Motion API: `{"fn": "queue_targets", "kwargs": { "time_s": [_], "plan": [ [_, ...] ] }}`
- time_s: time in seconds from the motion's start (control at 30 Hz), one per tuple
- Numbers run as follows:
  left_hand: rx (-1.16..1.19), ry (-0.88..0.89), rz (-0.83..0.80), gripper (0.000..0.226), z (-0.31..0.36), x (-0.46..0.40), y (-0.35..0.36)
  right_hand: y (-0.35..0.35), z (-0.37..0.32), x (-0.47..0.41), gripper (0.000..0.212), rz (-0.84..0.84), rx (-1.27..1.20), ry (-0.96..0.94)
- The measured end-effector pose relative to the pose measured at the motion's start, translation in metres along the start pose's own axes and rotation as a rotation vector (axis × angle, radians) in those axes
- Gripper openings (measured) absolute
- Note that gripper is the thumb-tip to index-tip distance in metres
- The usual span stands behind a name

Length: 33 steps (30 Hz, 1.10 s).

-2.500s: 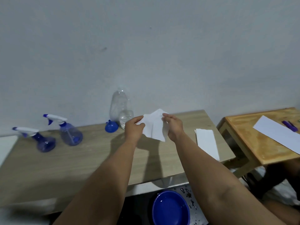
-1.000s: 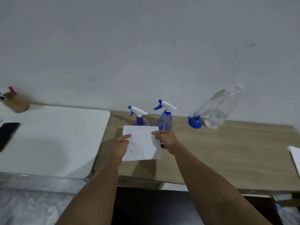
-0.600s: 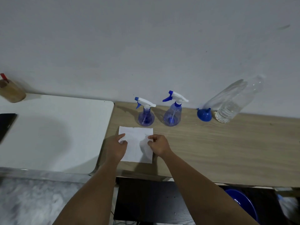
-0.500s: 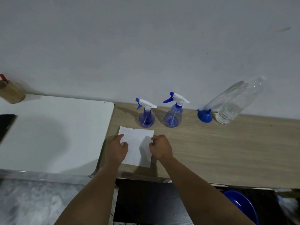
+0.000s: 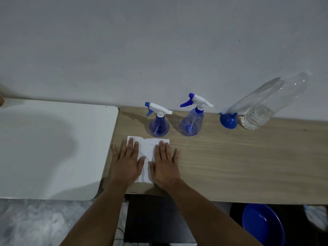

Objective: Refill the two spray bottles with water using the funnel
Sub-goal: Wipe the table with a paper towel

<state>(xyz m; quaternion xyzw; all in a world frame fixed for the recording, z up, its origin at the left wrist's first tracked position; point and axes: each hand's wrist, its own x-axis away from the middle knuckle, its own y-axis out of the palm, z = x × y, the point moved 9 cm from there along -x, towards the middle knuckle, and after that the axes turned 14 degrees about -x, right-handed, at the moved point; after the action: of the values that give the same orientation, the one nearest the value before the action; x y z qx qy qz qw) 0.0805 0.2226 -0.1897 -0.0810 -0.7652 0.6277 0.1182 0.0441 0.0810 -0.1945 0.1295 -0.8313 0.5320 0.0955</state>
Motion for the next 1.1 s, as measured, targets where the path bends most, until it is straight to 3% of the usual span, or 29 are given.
{"fn": "queue_targets", "kwargs": {
  "time_s": [0.3,0.57,1.1],
  "plan": [
    [-0.026,-0.030,-0.010,0.075,0.031,-0.014,-0.009,-0.012,0.025,-0.012,0.074,-0.009,0.023,-0.073],
    [0.009,0.110,0.040,0.077,0.077,-0.010,-0.021,-0.035,0.081,-0.003,0.075,-0.030,0.061,-0.084],
    [0.001,0.110,0.015,0.073,0.242,-0.043,-0.059,-0.102,0.230,0.025,0.073,-0.020,0.091,-0.100]
  ]
}}
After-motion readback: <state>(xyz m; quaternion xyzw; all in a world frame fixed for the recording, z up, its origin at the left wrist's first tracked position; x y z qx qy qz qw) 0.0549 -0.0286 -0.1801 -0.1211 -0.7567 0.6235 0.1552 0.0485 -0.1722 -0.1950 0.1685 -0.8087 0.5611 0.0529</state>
